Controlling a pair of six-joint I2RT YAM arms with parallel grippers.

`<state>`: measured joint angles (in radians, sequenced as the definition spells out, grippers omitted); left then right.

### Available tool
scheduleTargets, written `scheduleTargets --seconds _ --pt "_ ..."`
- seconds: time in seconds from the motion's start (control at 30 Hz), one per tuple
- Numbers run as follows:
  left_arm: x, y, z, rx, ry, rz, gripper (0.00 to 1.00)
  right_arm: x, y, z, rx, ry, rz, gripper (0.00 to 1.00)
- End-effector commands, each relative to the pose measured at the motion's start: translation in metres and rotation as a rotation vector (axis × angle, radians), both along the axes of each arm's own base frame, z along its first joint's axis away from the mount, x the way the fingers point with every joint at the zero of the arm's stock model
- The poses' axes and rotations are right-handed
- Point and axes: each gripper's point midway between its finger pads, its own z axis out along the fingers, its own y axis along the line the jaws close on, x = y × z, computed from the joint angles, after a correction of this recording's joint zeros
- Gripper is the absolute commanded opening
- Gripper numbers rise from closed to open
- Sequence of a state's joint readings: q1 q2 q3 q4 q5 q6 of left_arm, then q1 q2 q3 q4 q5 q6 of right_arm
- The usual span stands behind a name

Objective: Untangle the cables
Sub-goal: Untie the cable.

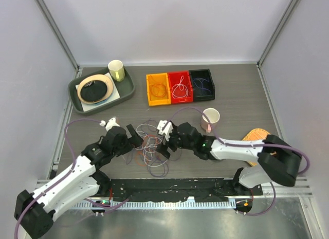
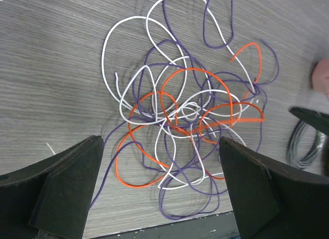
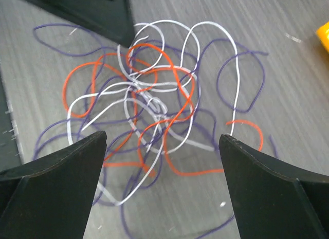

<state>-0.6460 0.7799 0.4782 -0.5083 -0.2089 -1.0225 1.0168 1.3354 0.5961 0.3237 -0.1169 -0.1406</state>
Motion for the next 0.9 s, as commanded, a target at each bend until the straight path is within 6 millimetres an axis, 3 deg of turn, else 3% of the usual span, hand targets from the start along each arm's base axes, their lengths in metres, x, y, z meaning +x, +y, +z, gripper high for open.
scheduleTargets --seconds 0.0,0.03,0.1,0.2,0.27,0.3,0.4,0.43,0.47,0.53,0.57,0.67,0.7,0.73,0.87 --pt "-0.014 0.015 -0.004 -0.011 0.026 0.069 1.00 0.033 0.038 0.022 0.018 -0.161 0.042 0.97" --pt "-0.015 0.018 -0.001 -0.019 0.010 0.079 1.00 0.040 0.045 0.025 0.019 -0.172 0.033 0.96" --pt "-0.019 0.025 -0.002 -0.006 0.009 0.093 1.00 0.049 0.053 0.004 -0.010 -0.137 0.006 0.94" --pt "-0.023 0.032 0.004 -0.008 -0.010 0.108 1.00 0.065 0.068 0.012 0.044 -0.133 -0.057 0.82" --pt "-0.023 0.036 0.008 -0.010 -0.028 0.122 1.00 0.073 0.075 0.021 0.103 -0.115 -0.110 0.07" --pt "-0.024 0.038 0.008 -0.003 -0.029 0.125 1.00 0.073 0.078 0.032 0.151 -0.114 -0.117 0.01" --pt "-0.024 0.038 0.017 -0.015 -0.056 0.115 1.00 0.068 0.072 0.078 0.298 -0.087 -0.189 0.01" --pt "-0.023 0.036 0.019 -0.016 -0.067 0.100 1.00 0.063 0.067 0.084 0.360 -0.022 -0.220 0.01" --pt "-0.020 0.034 0.023 -0.038 -0.092 0.098 1.00 0.060 0.059 0.115 0.439 -0.031 -0.232 0.01" --pt "-0.018 0.031 0.027 -0.054 -0.108 0.094 1.00 0.063 0.046 0.143 0.516 -0.022 -0.301 0.01" --pt "-0.017 0.030 0.030 -0.062 -0.120 0.089 1.00 0.064 0.037 0.168 0.553 -0.039 -0.333 0.01" --pt "-0.015 0.023 0.041 -0.098 -0.151 0.059 1.00 0.073 0.021 0.211 0.499 -0.071 -0.418 0.01" --pt "-0.014 0.020 0.044 -0.105 -0.158 0.053 1.00 0.072 0.014 0.239 0.509 -0.078 -0.434 0.01" --pt "-0.013 0.017 0.048 -0.121 -0.164 0.038 1.00 0.075 0.006 0.251 0.520 -0.087 -0.473 0.01" --pt "-0.008 0.000 0.068 -0.168 -0.213 -0.033 1.00 0.057 -0.012 0.305 0.598 -0.150 -0.410 0.01"
